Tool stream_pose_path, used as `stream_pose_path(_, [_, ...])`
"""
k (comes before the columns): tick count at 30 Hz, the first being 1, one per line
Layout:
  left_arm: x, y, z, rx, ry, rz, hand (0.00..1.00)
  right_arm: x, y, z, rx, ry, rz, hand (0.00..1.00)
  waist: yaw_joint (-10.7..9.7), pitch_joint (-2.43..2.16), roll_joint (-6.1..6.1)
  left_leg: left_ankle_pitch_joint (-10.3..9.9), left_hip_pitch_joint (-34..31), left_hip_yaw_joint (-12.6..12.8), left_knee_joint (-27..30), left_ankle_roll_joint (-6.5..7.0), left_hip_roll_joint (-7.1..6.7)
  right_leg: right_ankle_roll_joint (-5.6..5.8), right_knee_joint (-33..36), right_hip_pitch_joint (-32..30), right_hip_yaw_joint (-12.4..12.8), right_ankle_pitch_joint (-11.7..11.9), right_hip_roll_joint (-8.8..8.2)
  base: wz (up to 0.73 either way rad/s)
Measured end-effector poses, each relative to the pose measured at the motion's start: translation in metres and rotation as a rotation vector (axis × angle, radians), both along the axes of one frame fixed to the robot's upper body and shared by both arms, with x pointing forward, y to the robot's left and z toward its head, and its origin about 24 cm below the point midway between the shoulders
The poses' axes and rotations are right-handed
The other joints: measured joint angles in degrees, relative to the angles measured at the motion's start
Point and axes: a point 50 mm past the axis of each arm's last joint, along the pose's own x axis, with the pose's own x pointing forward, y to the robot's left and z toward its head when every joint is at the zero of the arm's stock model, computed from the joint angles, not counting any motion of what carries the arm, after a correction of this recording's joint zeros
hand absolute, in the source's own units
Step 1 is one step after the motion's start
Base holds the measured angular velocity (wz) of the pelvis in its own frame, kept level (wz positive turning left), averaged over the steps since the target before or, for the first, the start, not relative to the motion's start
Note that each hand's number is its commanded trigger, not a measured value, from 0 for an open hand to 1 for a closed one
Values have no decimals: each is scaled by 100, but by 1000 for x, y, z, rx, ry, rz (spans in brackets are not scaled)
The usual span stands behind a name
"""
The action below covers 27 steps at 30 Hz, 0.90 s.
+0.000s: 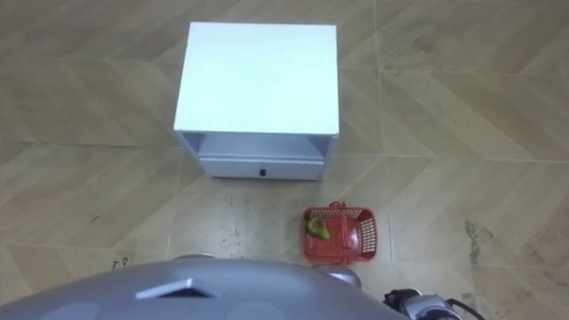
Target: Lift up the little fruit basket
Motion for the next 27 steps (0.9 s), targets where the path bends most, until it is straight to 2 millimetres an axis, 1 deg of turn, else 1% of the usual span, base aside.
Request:
stream_pose_path(2, [1, 0, 0, -9, 0, 0, 0, 1, 0, 0, -1, -2, 1, 0, -5, -6, 3, 0, -4, 2, 7, 1, 0, -3, 21, -27, 41, -8, 0, -6])
stream_pose_path(6, [6, -1, 0, -11, -8, -18, 0, 0, 0, 0, -1, -1, -1, 0, -11, -14, 33, -44, -74, 1, 133, 45, 2, 10, 46, -47, 53, -17, -11, 0])
stream_pose_path(8, [11, 0, 0, -8, -17, -31, 0, -2, -1, 0, -3, 3, -14, 0, -40, -15, 69, -85, -159, 12, 227, 81, -7, 29, 159, -134, 31, -31, -47, 2])
stream_pose_path(10, [12, 0, 0, -7, -19, -32, 0, -2, -1, 0, -4, 2, -21, 0, -52, -12, 105, -147, -194, 18, 324, 110, -15, 54, 246, -159, 37, -45, -72, -2])
stream_pose_path(11, [13, 0, 0, -6, -22, -31, 0, -2, -1, 0, -5, 2, -24, 0, -53, -7, 130, -205, -215, 30, 411, 131, -17, 77, 296, -171, 47, -63, -94, -5])
stream_pose_path(12, [14, 1, 0, -6, -26, -29, 0, -3, -2, 0, -6, 0, -32, 0, -54, -14, 149, -272, -287, 46, 529, 161, -30, 101, 409, -257, 59, -125, -141, -6])
stream_pose_path(13, [15, 1, 0, -6, -30, -28, 0, -3, -2, 1, -7, -3, -37, 0, -52, -12, 152, -307, -331, 69, 604, 187, -31, 119, 486, -314, 92, -145, -158, -11])
stream_pose_path(14, [18, 2, 0, -4, -40, -13, 0, -2, -3, 1, -8, -6, -41, 0, -50, -20, 152, -364, -435, 105, 751, 235, -37, 133, 627, -419, 130, -153, -196, -15])
stream_pose_path(15, [17, 4, 0, 0, -40, 4, 0, -1, -3, 1, -8, -10, -41, 0, -51, -22, 150, -403, -557, 146, 883, 299, -50, 147, 767, -562, 154, -152, -239, -14])
stream_pose_path(16, [19, 6, 1, 2, -44, 9, 0, -1, -2, 0, -8, -12, -41, 0, -65, -20, 151, -423, -618, 162, 941, 334, -58, 164, 800, -623, 171, -140, -258, -15])
stream_pose_path(17, [19, 8, 1, 7, -54, 23, 0, 2, -2, 0, -8, -23, -37, 0, -62, -23, 165, -450, -754, 207, 999, 382, -79, 207, 926, -806, 236, -111, -299, -19])
stream_pose_path(18, [20, 10, 2, 8, -68, 33, 0, 10, -3, 1, -11, -45, -25, 0, -37, -39, 165, -472, -926, 292, 968, 447, -49, 253, 1043, -976, 279, -83, -346, -22])
stream_pose_path(19, [21, 10, 2, 8, -73, 36, 0, 13, -3, 1, -11, -54, -23, 0, -31, -71, 230, -500, -1005, 380, 1011, 512, -17, 272, 1153, -1081, 269, -74, -362, -10])
stream_pose_path(20, [22, 13, 2, 11, -83, 42, 0, 19, -2, 1, -10, -72, -28, 0, -88, -1, 224, -551, -1107, 455, 1169, 601, 2, 186, 1981, -1323, 150, -195, -531, 13])
stream_pose_path(21, [23, 14, 2, 13, -84, 43, 0, 17, -2, 1, -10, -69, -39, 0, -126, 27, 216, -582, -1130, 468, 1232, 638, -22, 174, 2490, -1386, 76, -244, -640, 38])
stream_pose_path(22, [22, 17, 3, 17, -84, 38, 0, 16, -3, 1, -13, -67, -53, 0, -123, 23, 90, -615, -1149, 509, 1294, 696, -117, 155, 3428, -1405, 97, -236, -835, 37])
stream_pose_path(23, [25, 18, 4, 20, -97, 33, 0, 20, -4, 1, -25, -84, -59, 0, -33, -4, 14, -653, -1264, 618, 1412, 753, -146, 92, 4054, -1325, 146, -184, -921, 10])
stream_pose_path(24, [30, 18, 4, 18, -112, 28, 0, 33, -7, 3, -40, -119, -54, 0, 51, -18, -18, -659, -1486, 649, 1554, 763, -152, 75, 4226, -1204, 158, -131, -934, -15])
stream_pose_path(25, [31, 18, 4, 17, -116, 28, 0, 42, -9, 4, -49, -143, -49, 0, 100, -18, -19, -658, -1639, 651, 1640, 770, -142, 77, 4189, -1132, 152, -106, -928, -16])
stream_pose_path(26, [39, 19, 4, 22, -129, 28, 0, 56, -12, 6, -67, -180, -39, 0, 131, -43, -81, -651, -1969, 650, 1864, 795, -115, 85, 3903, -1001, 119, -103, -927, -5])
stream_pose_path(27, [48, 22, 6, 34, -151, 11, 0, 66, -14, 8, -78, -206, -36, 0, 172, -49, -106, -656, -2354, 662, 2102, 809, -68, 126, 3512, -831, 83, -125, -937, 0])
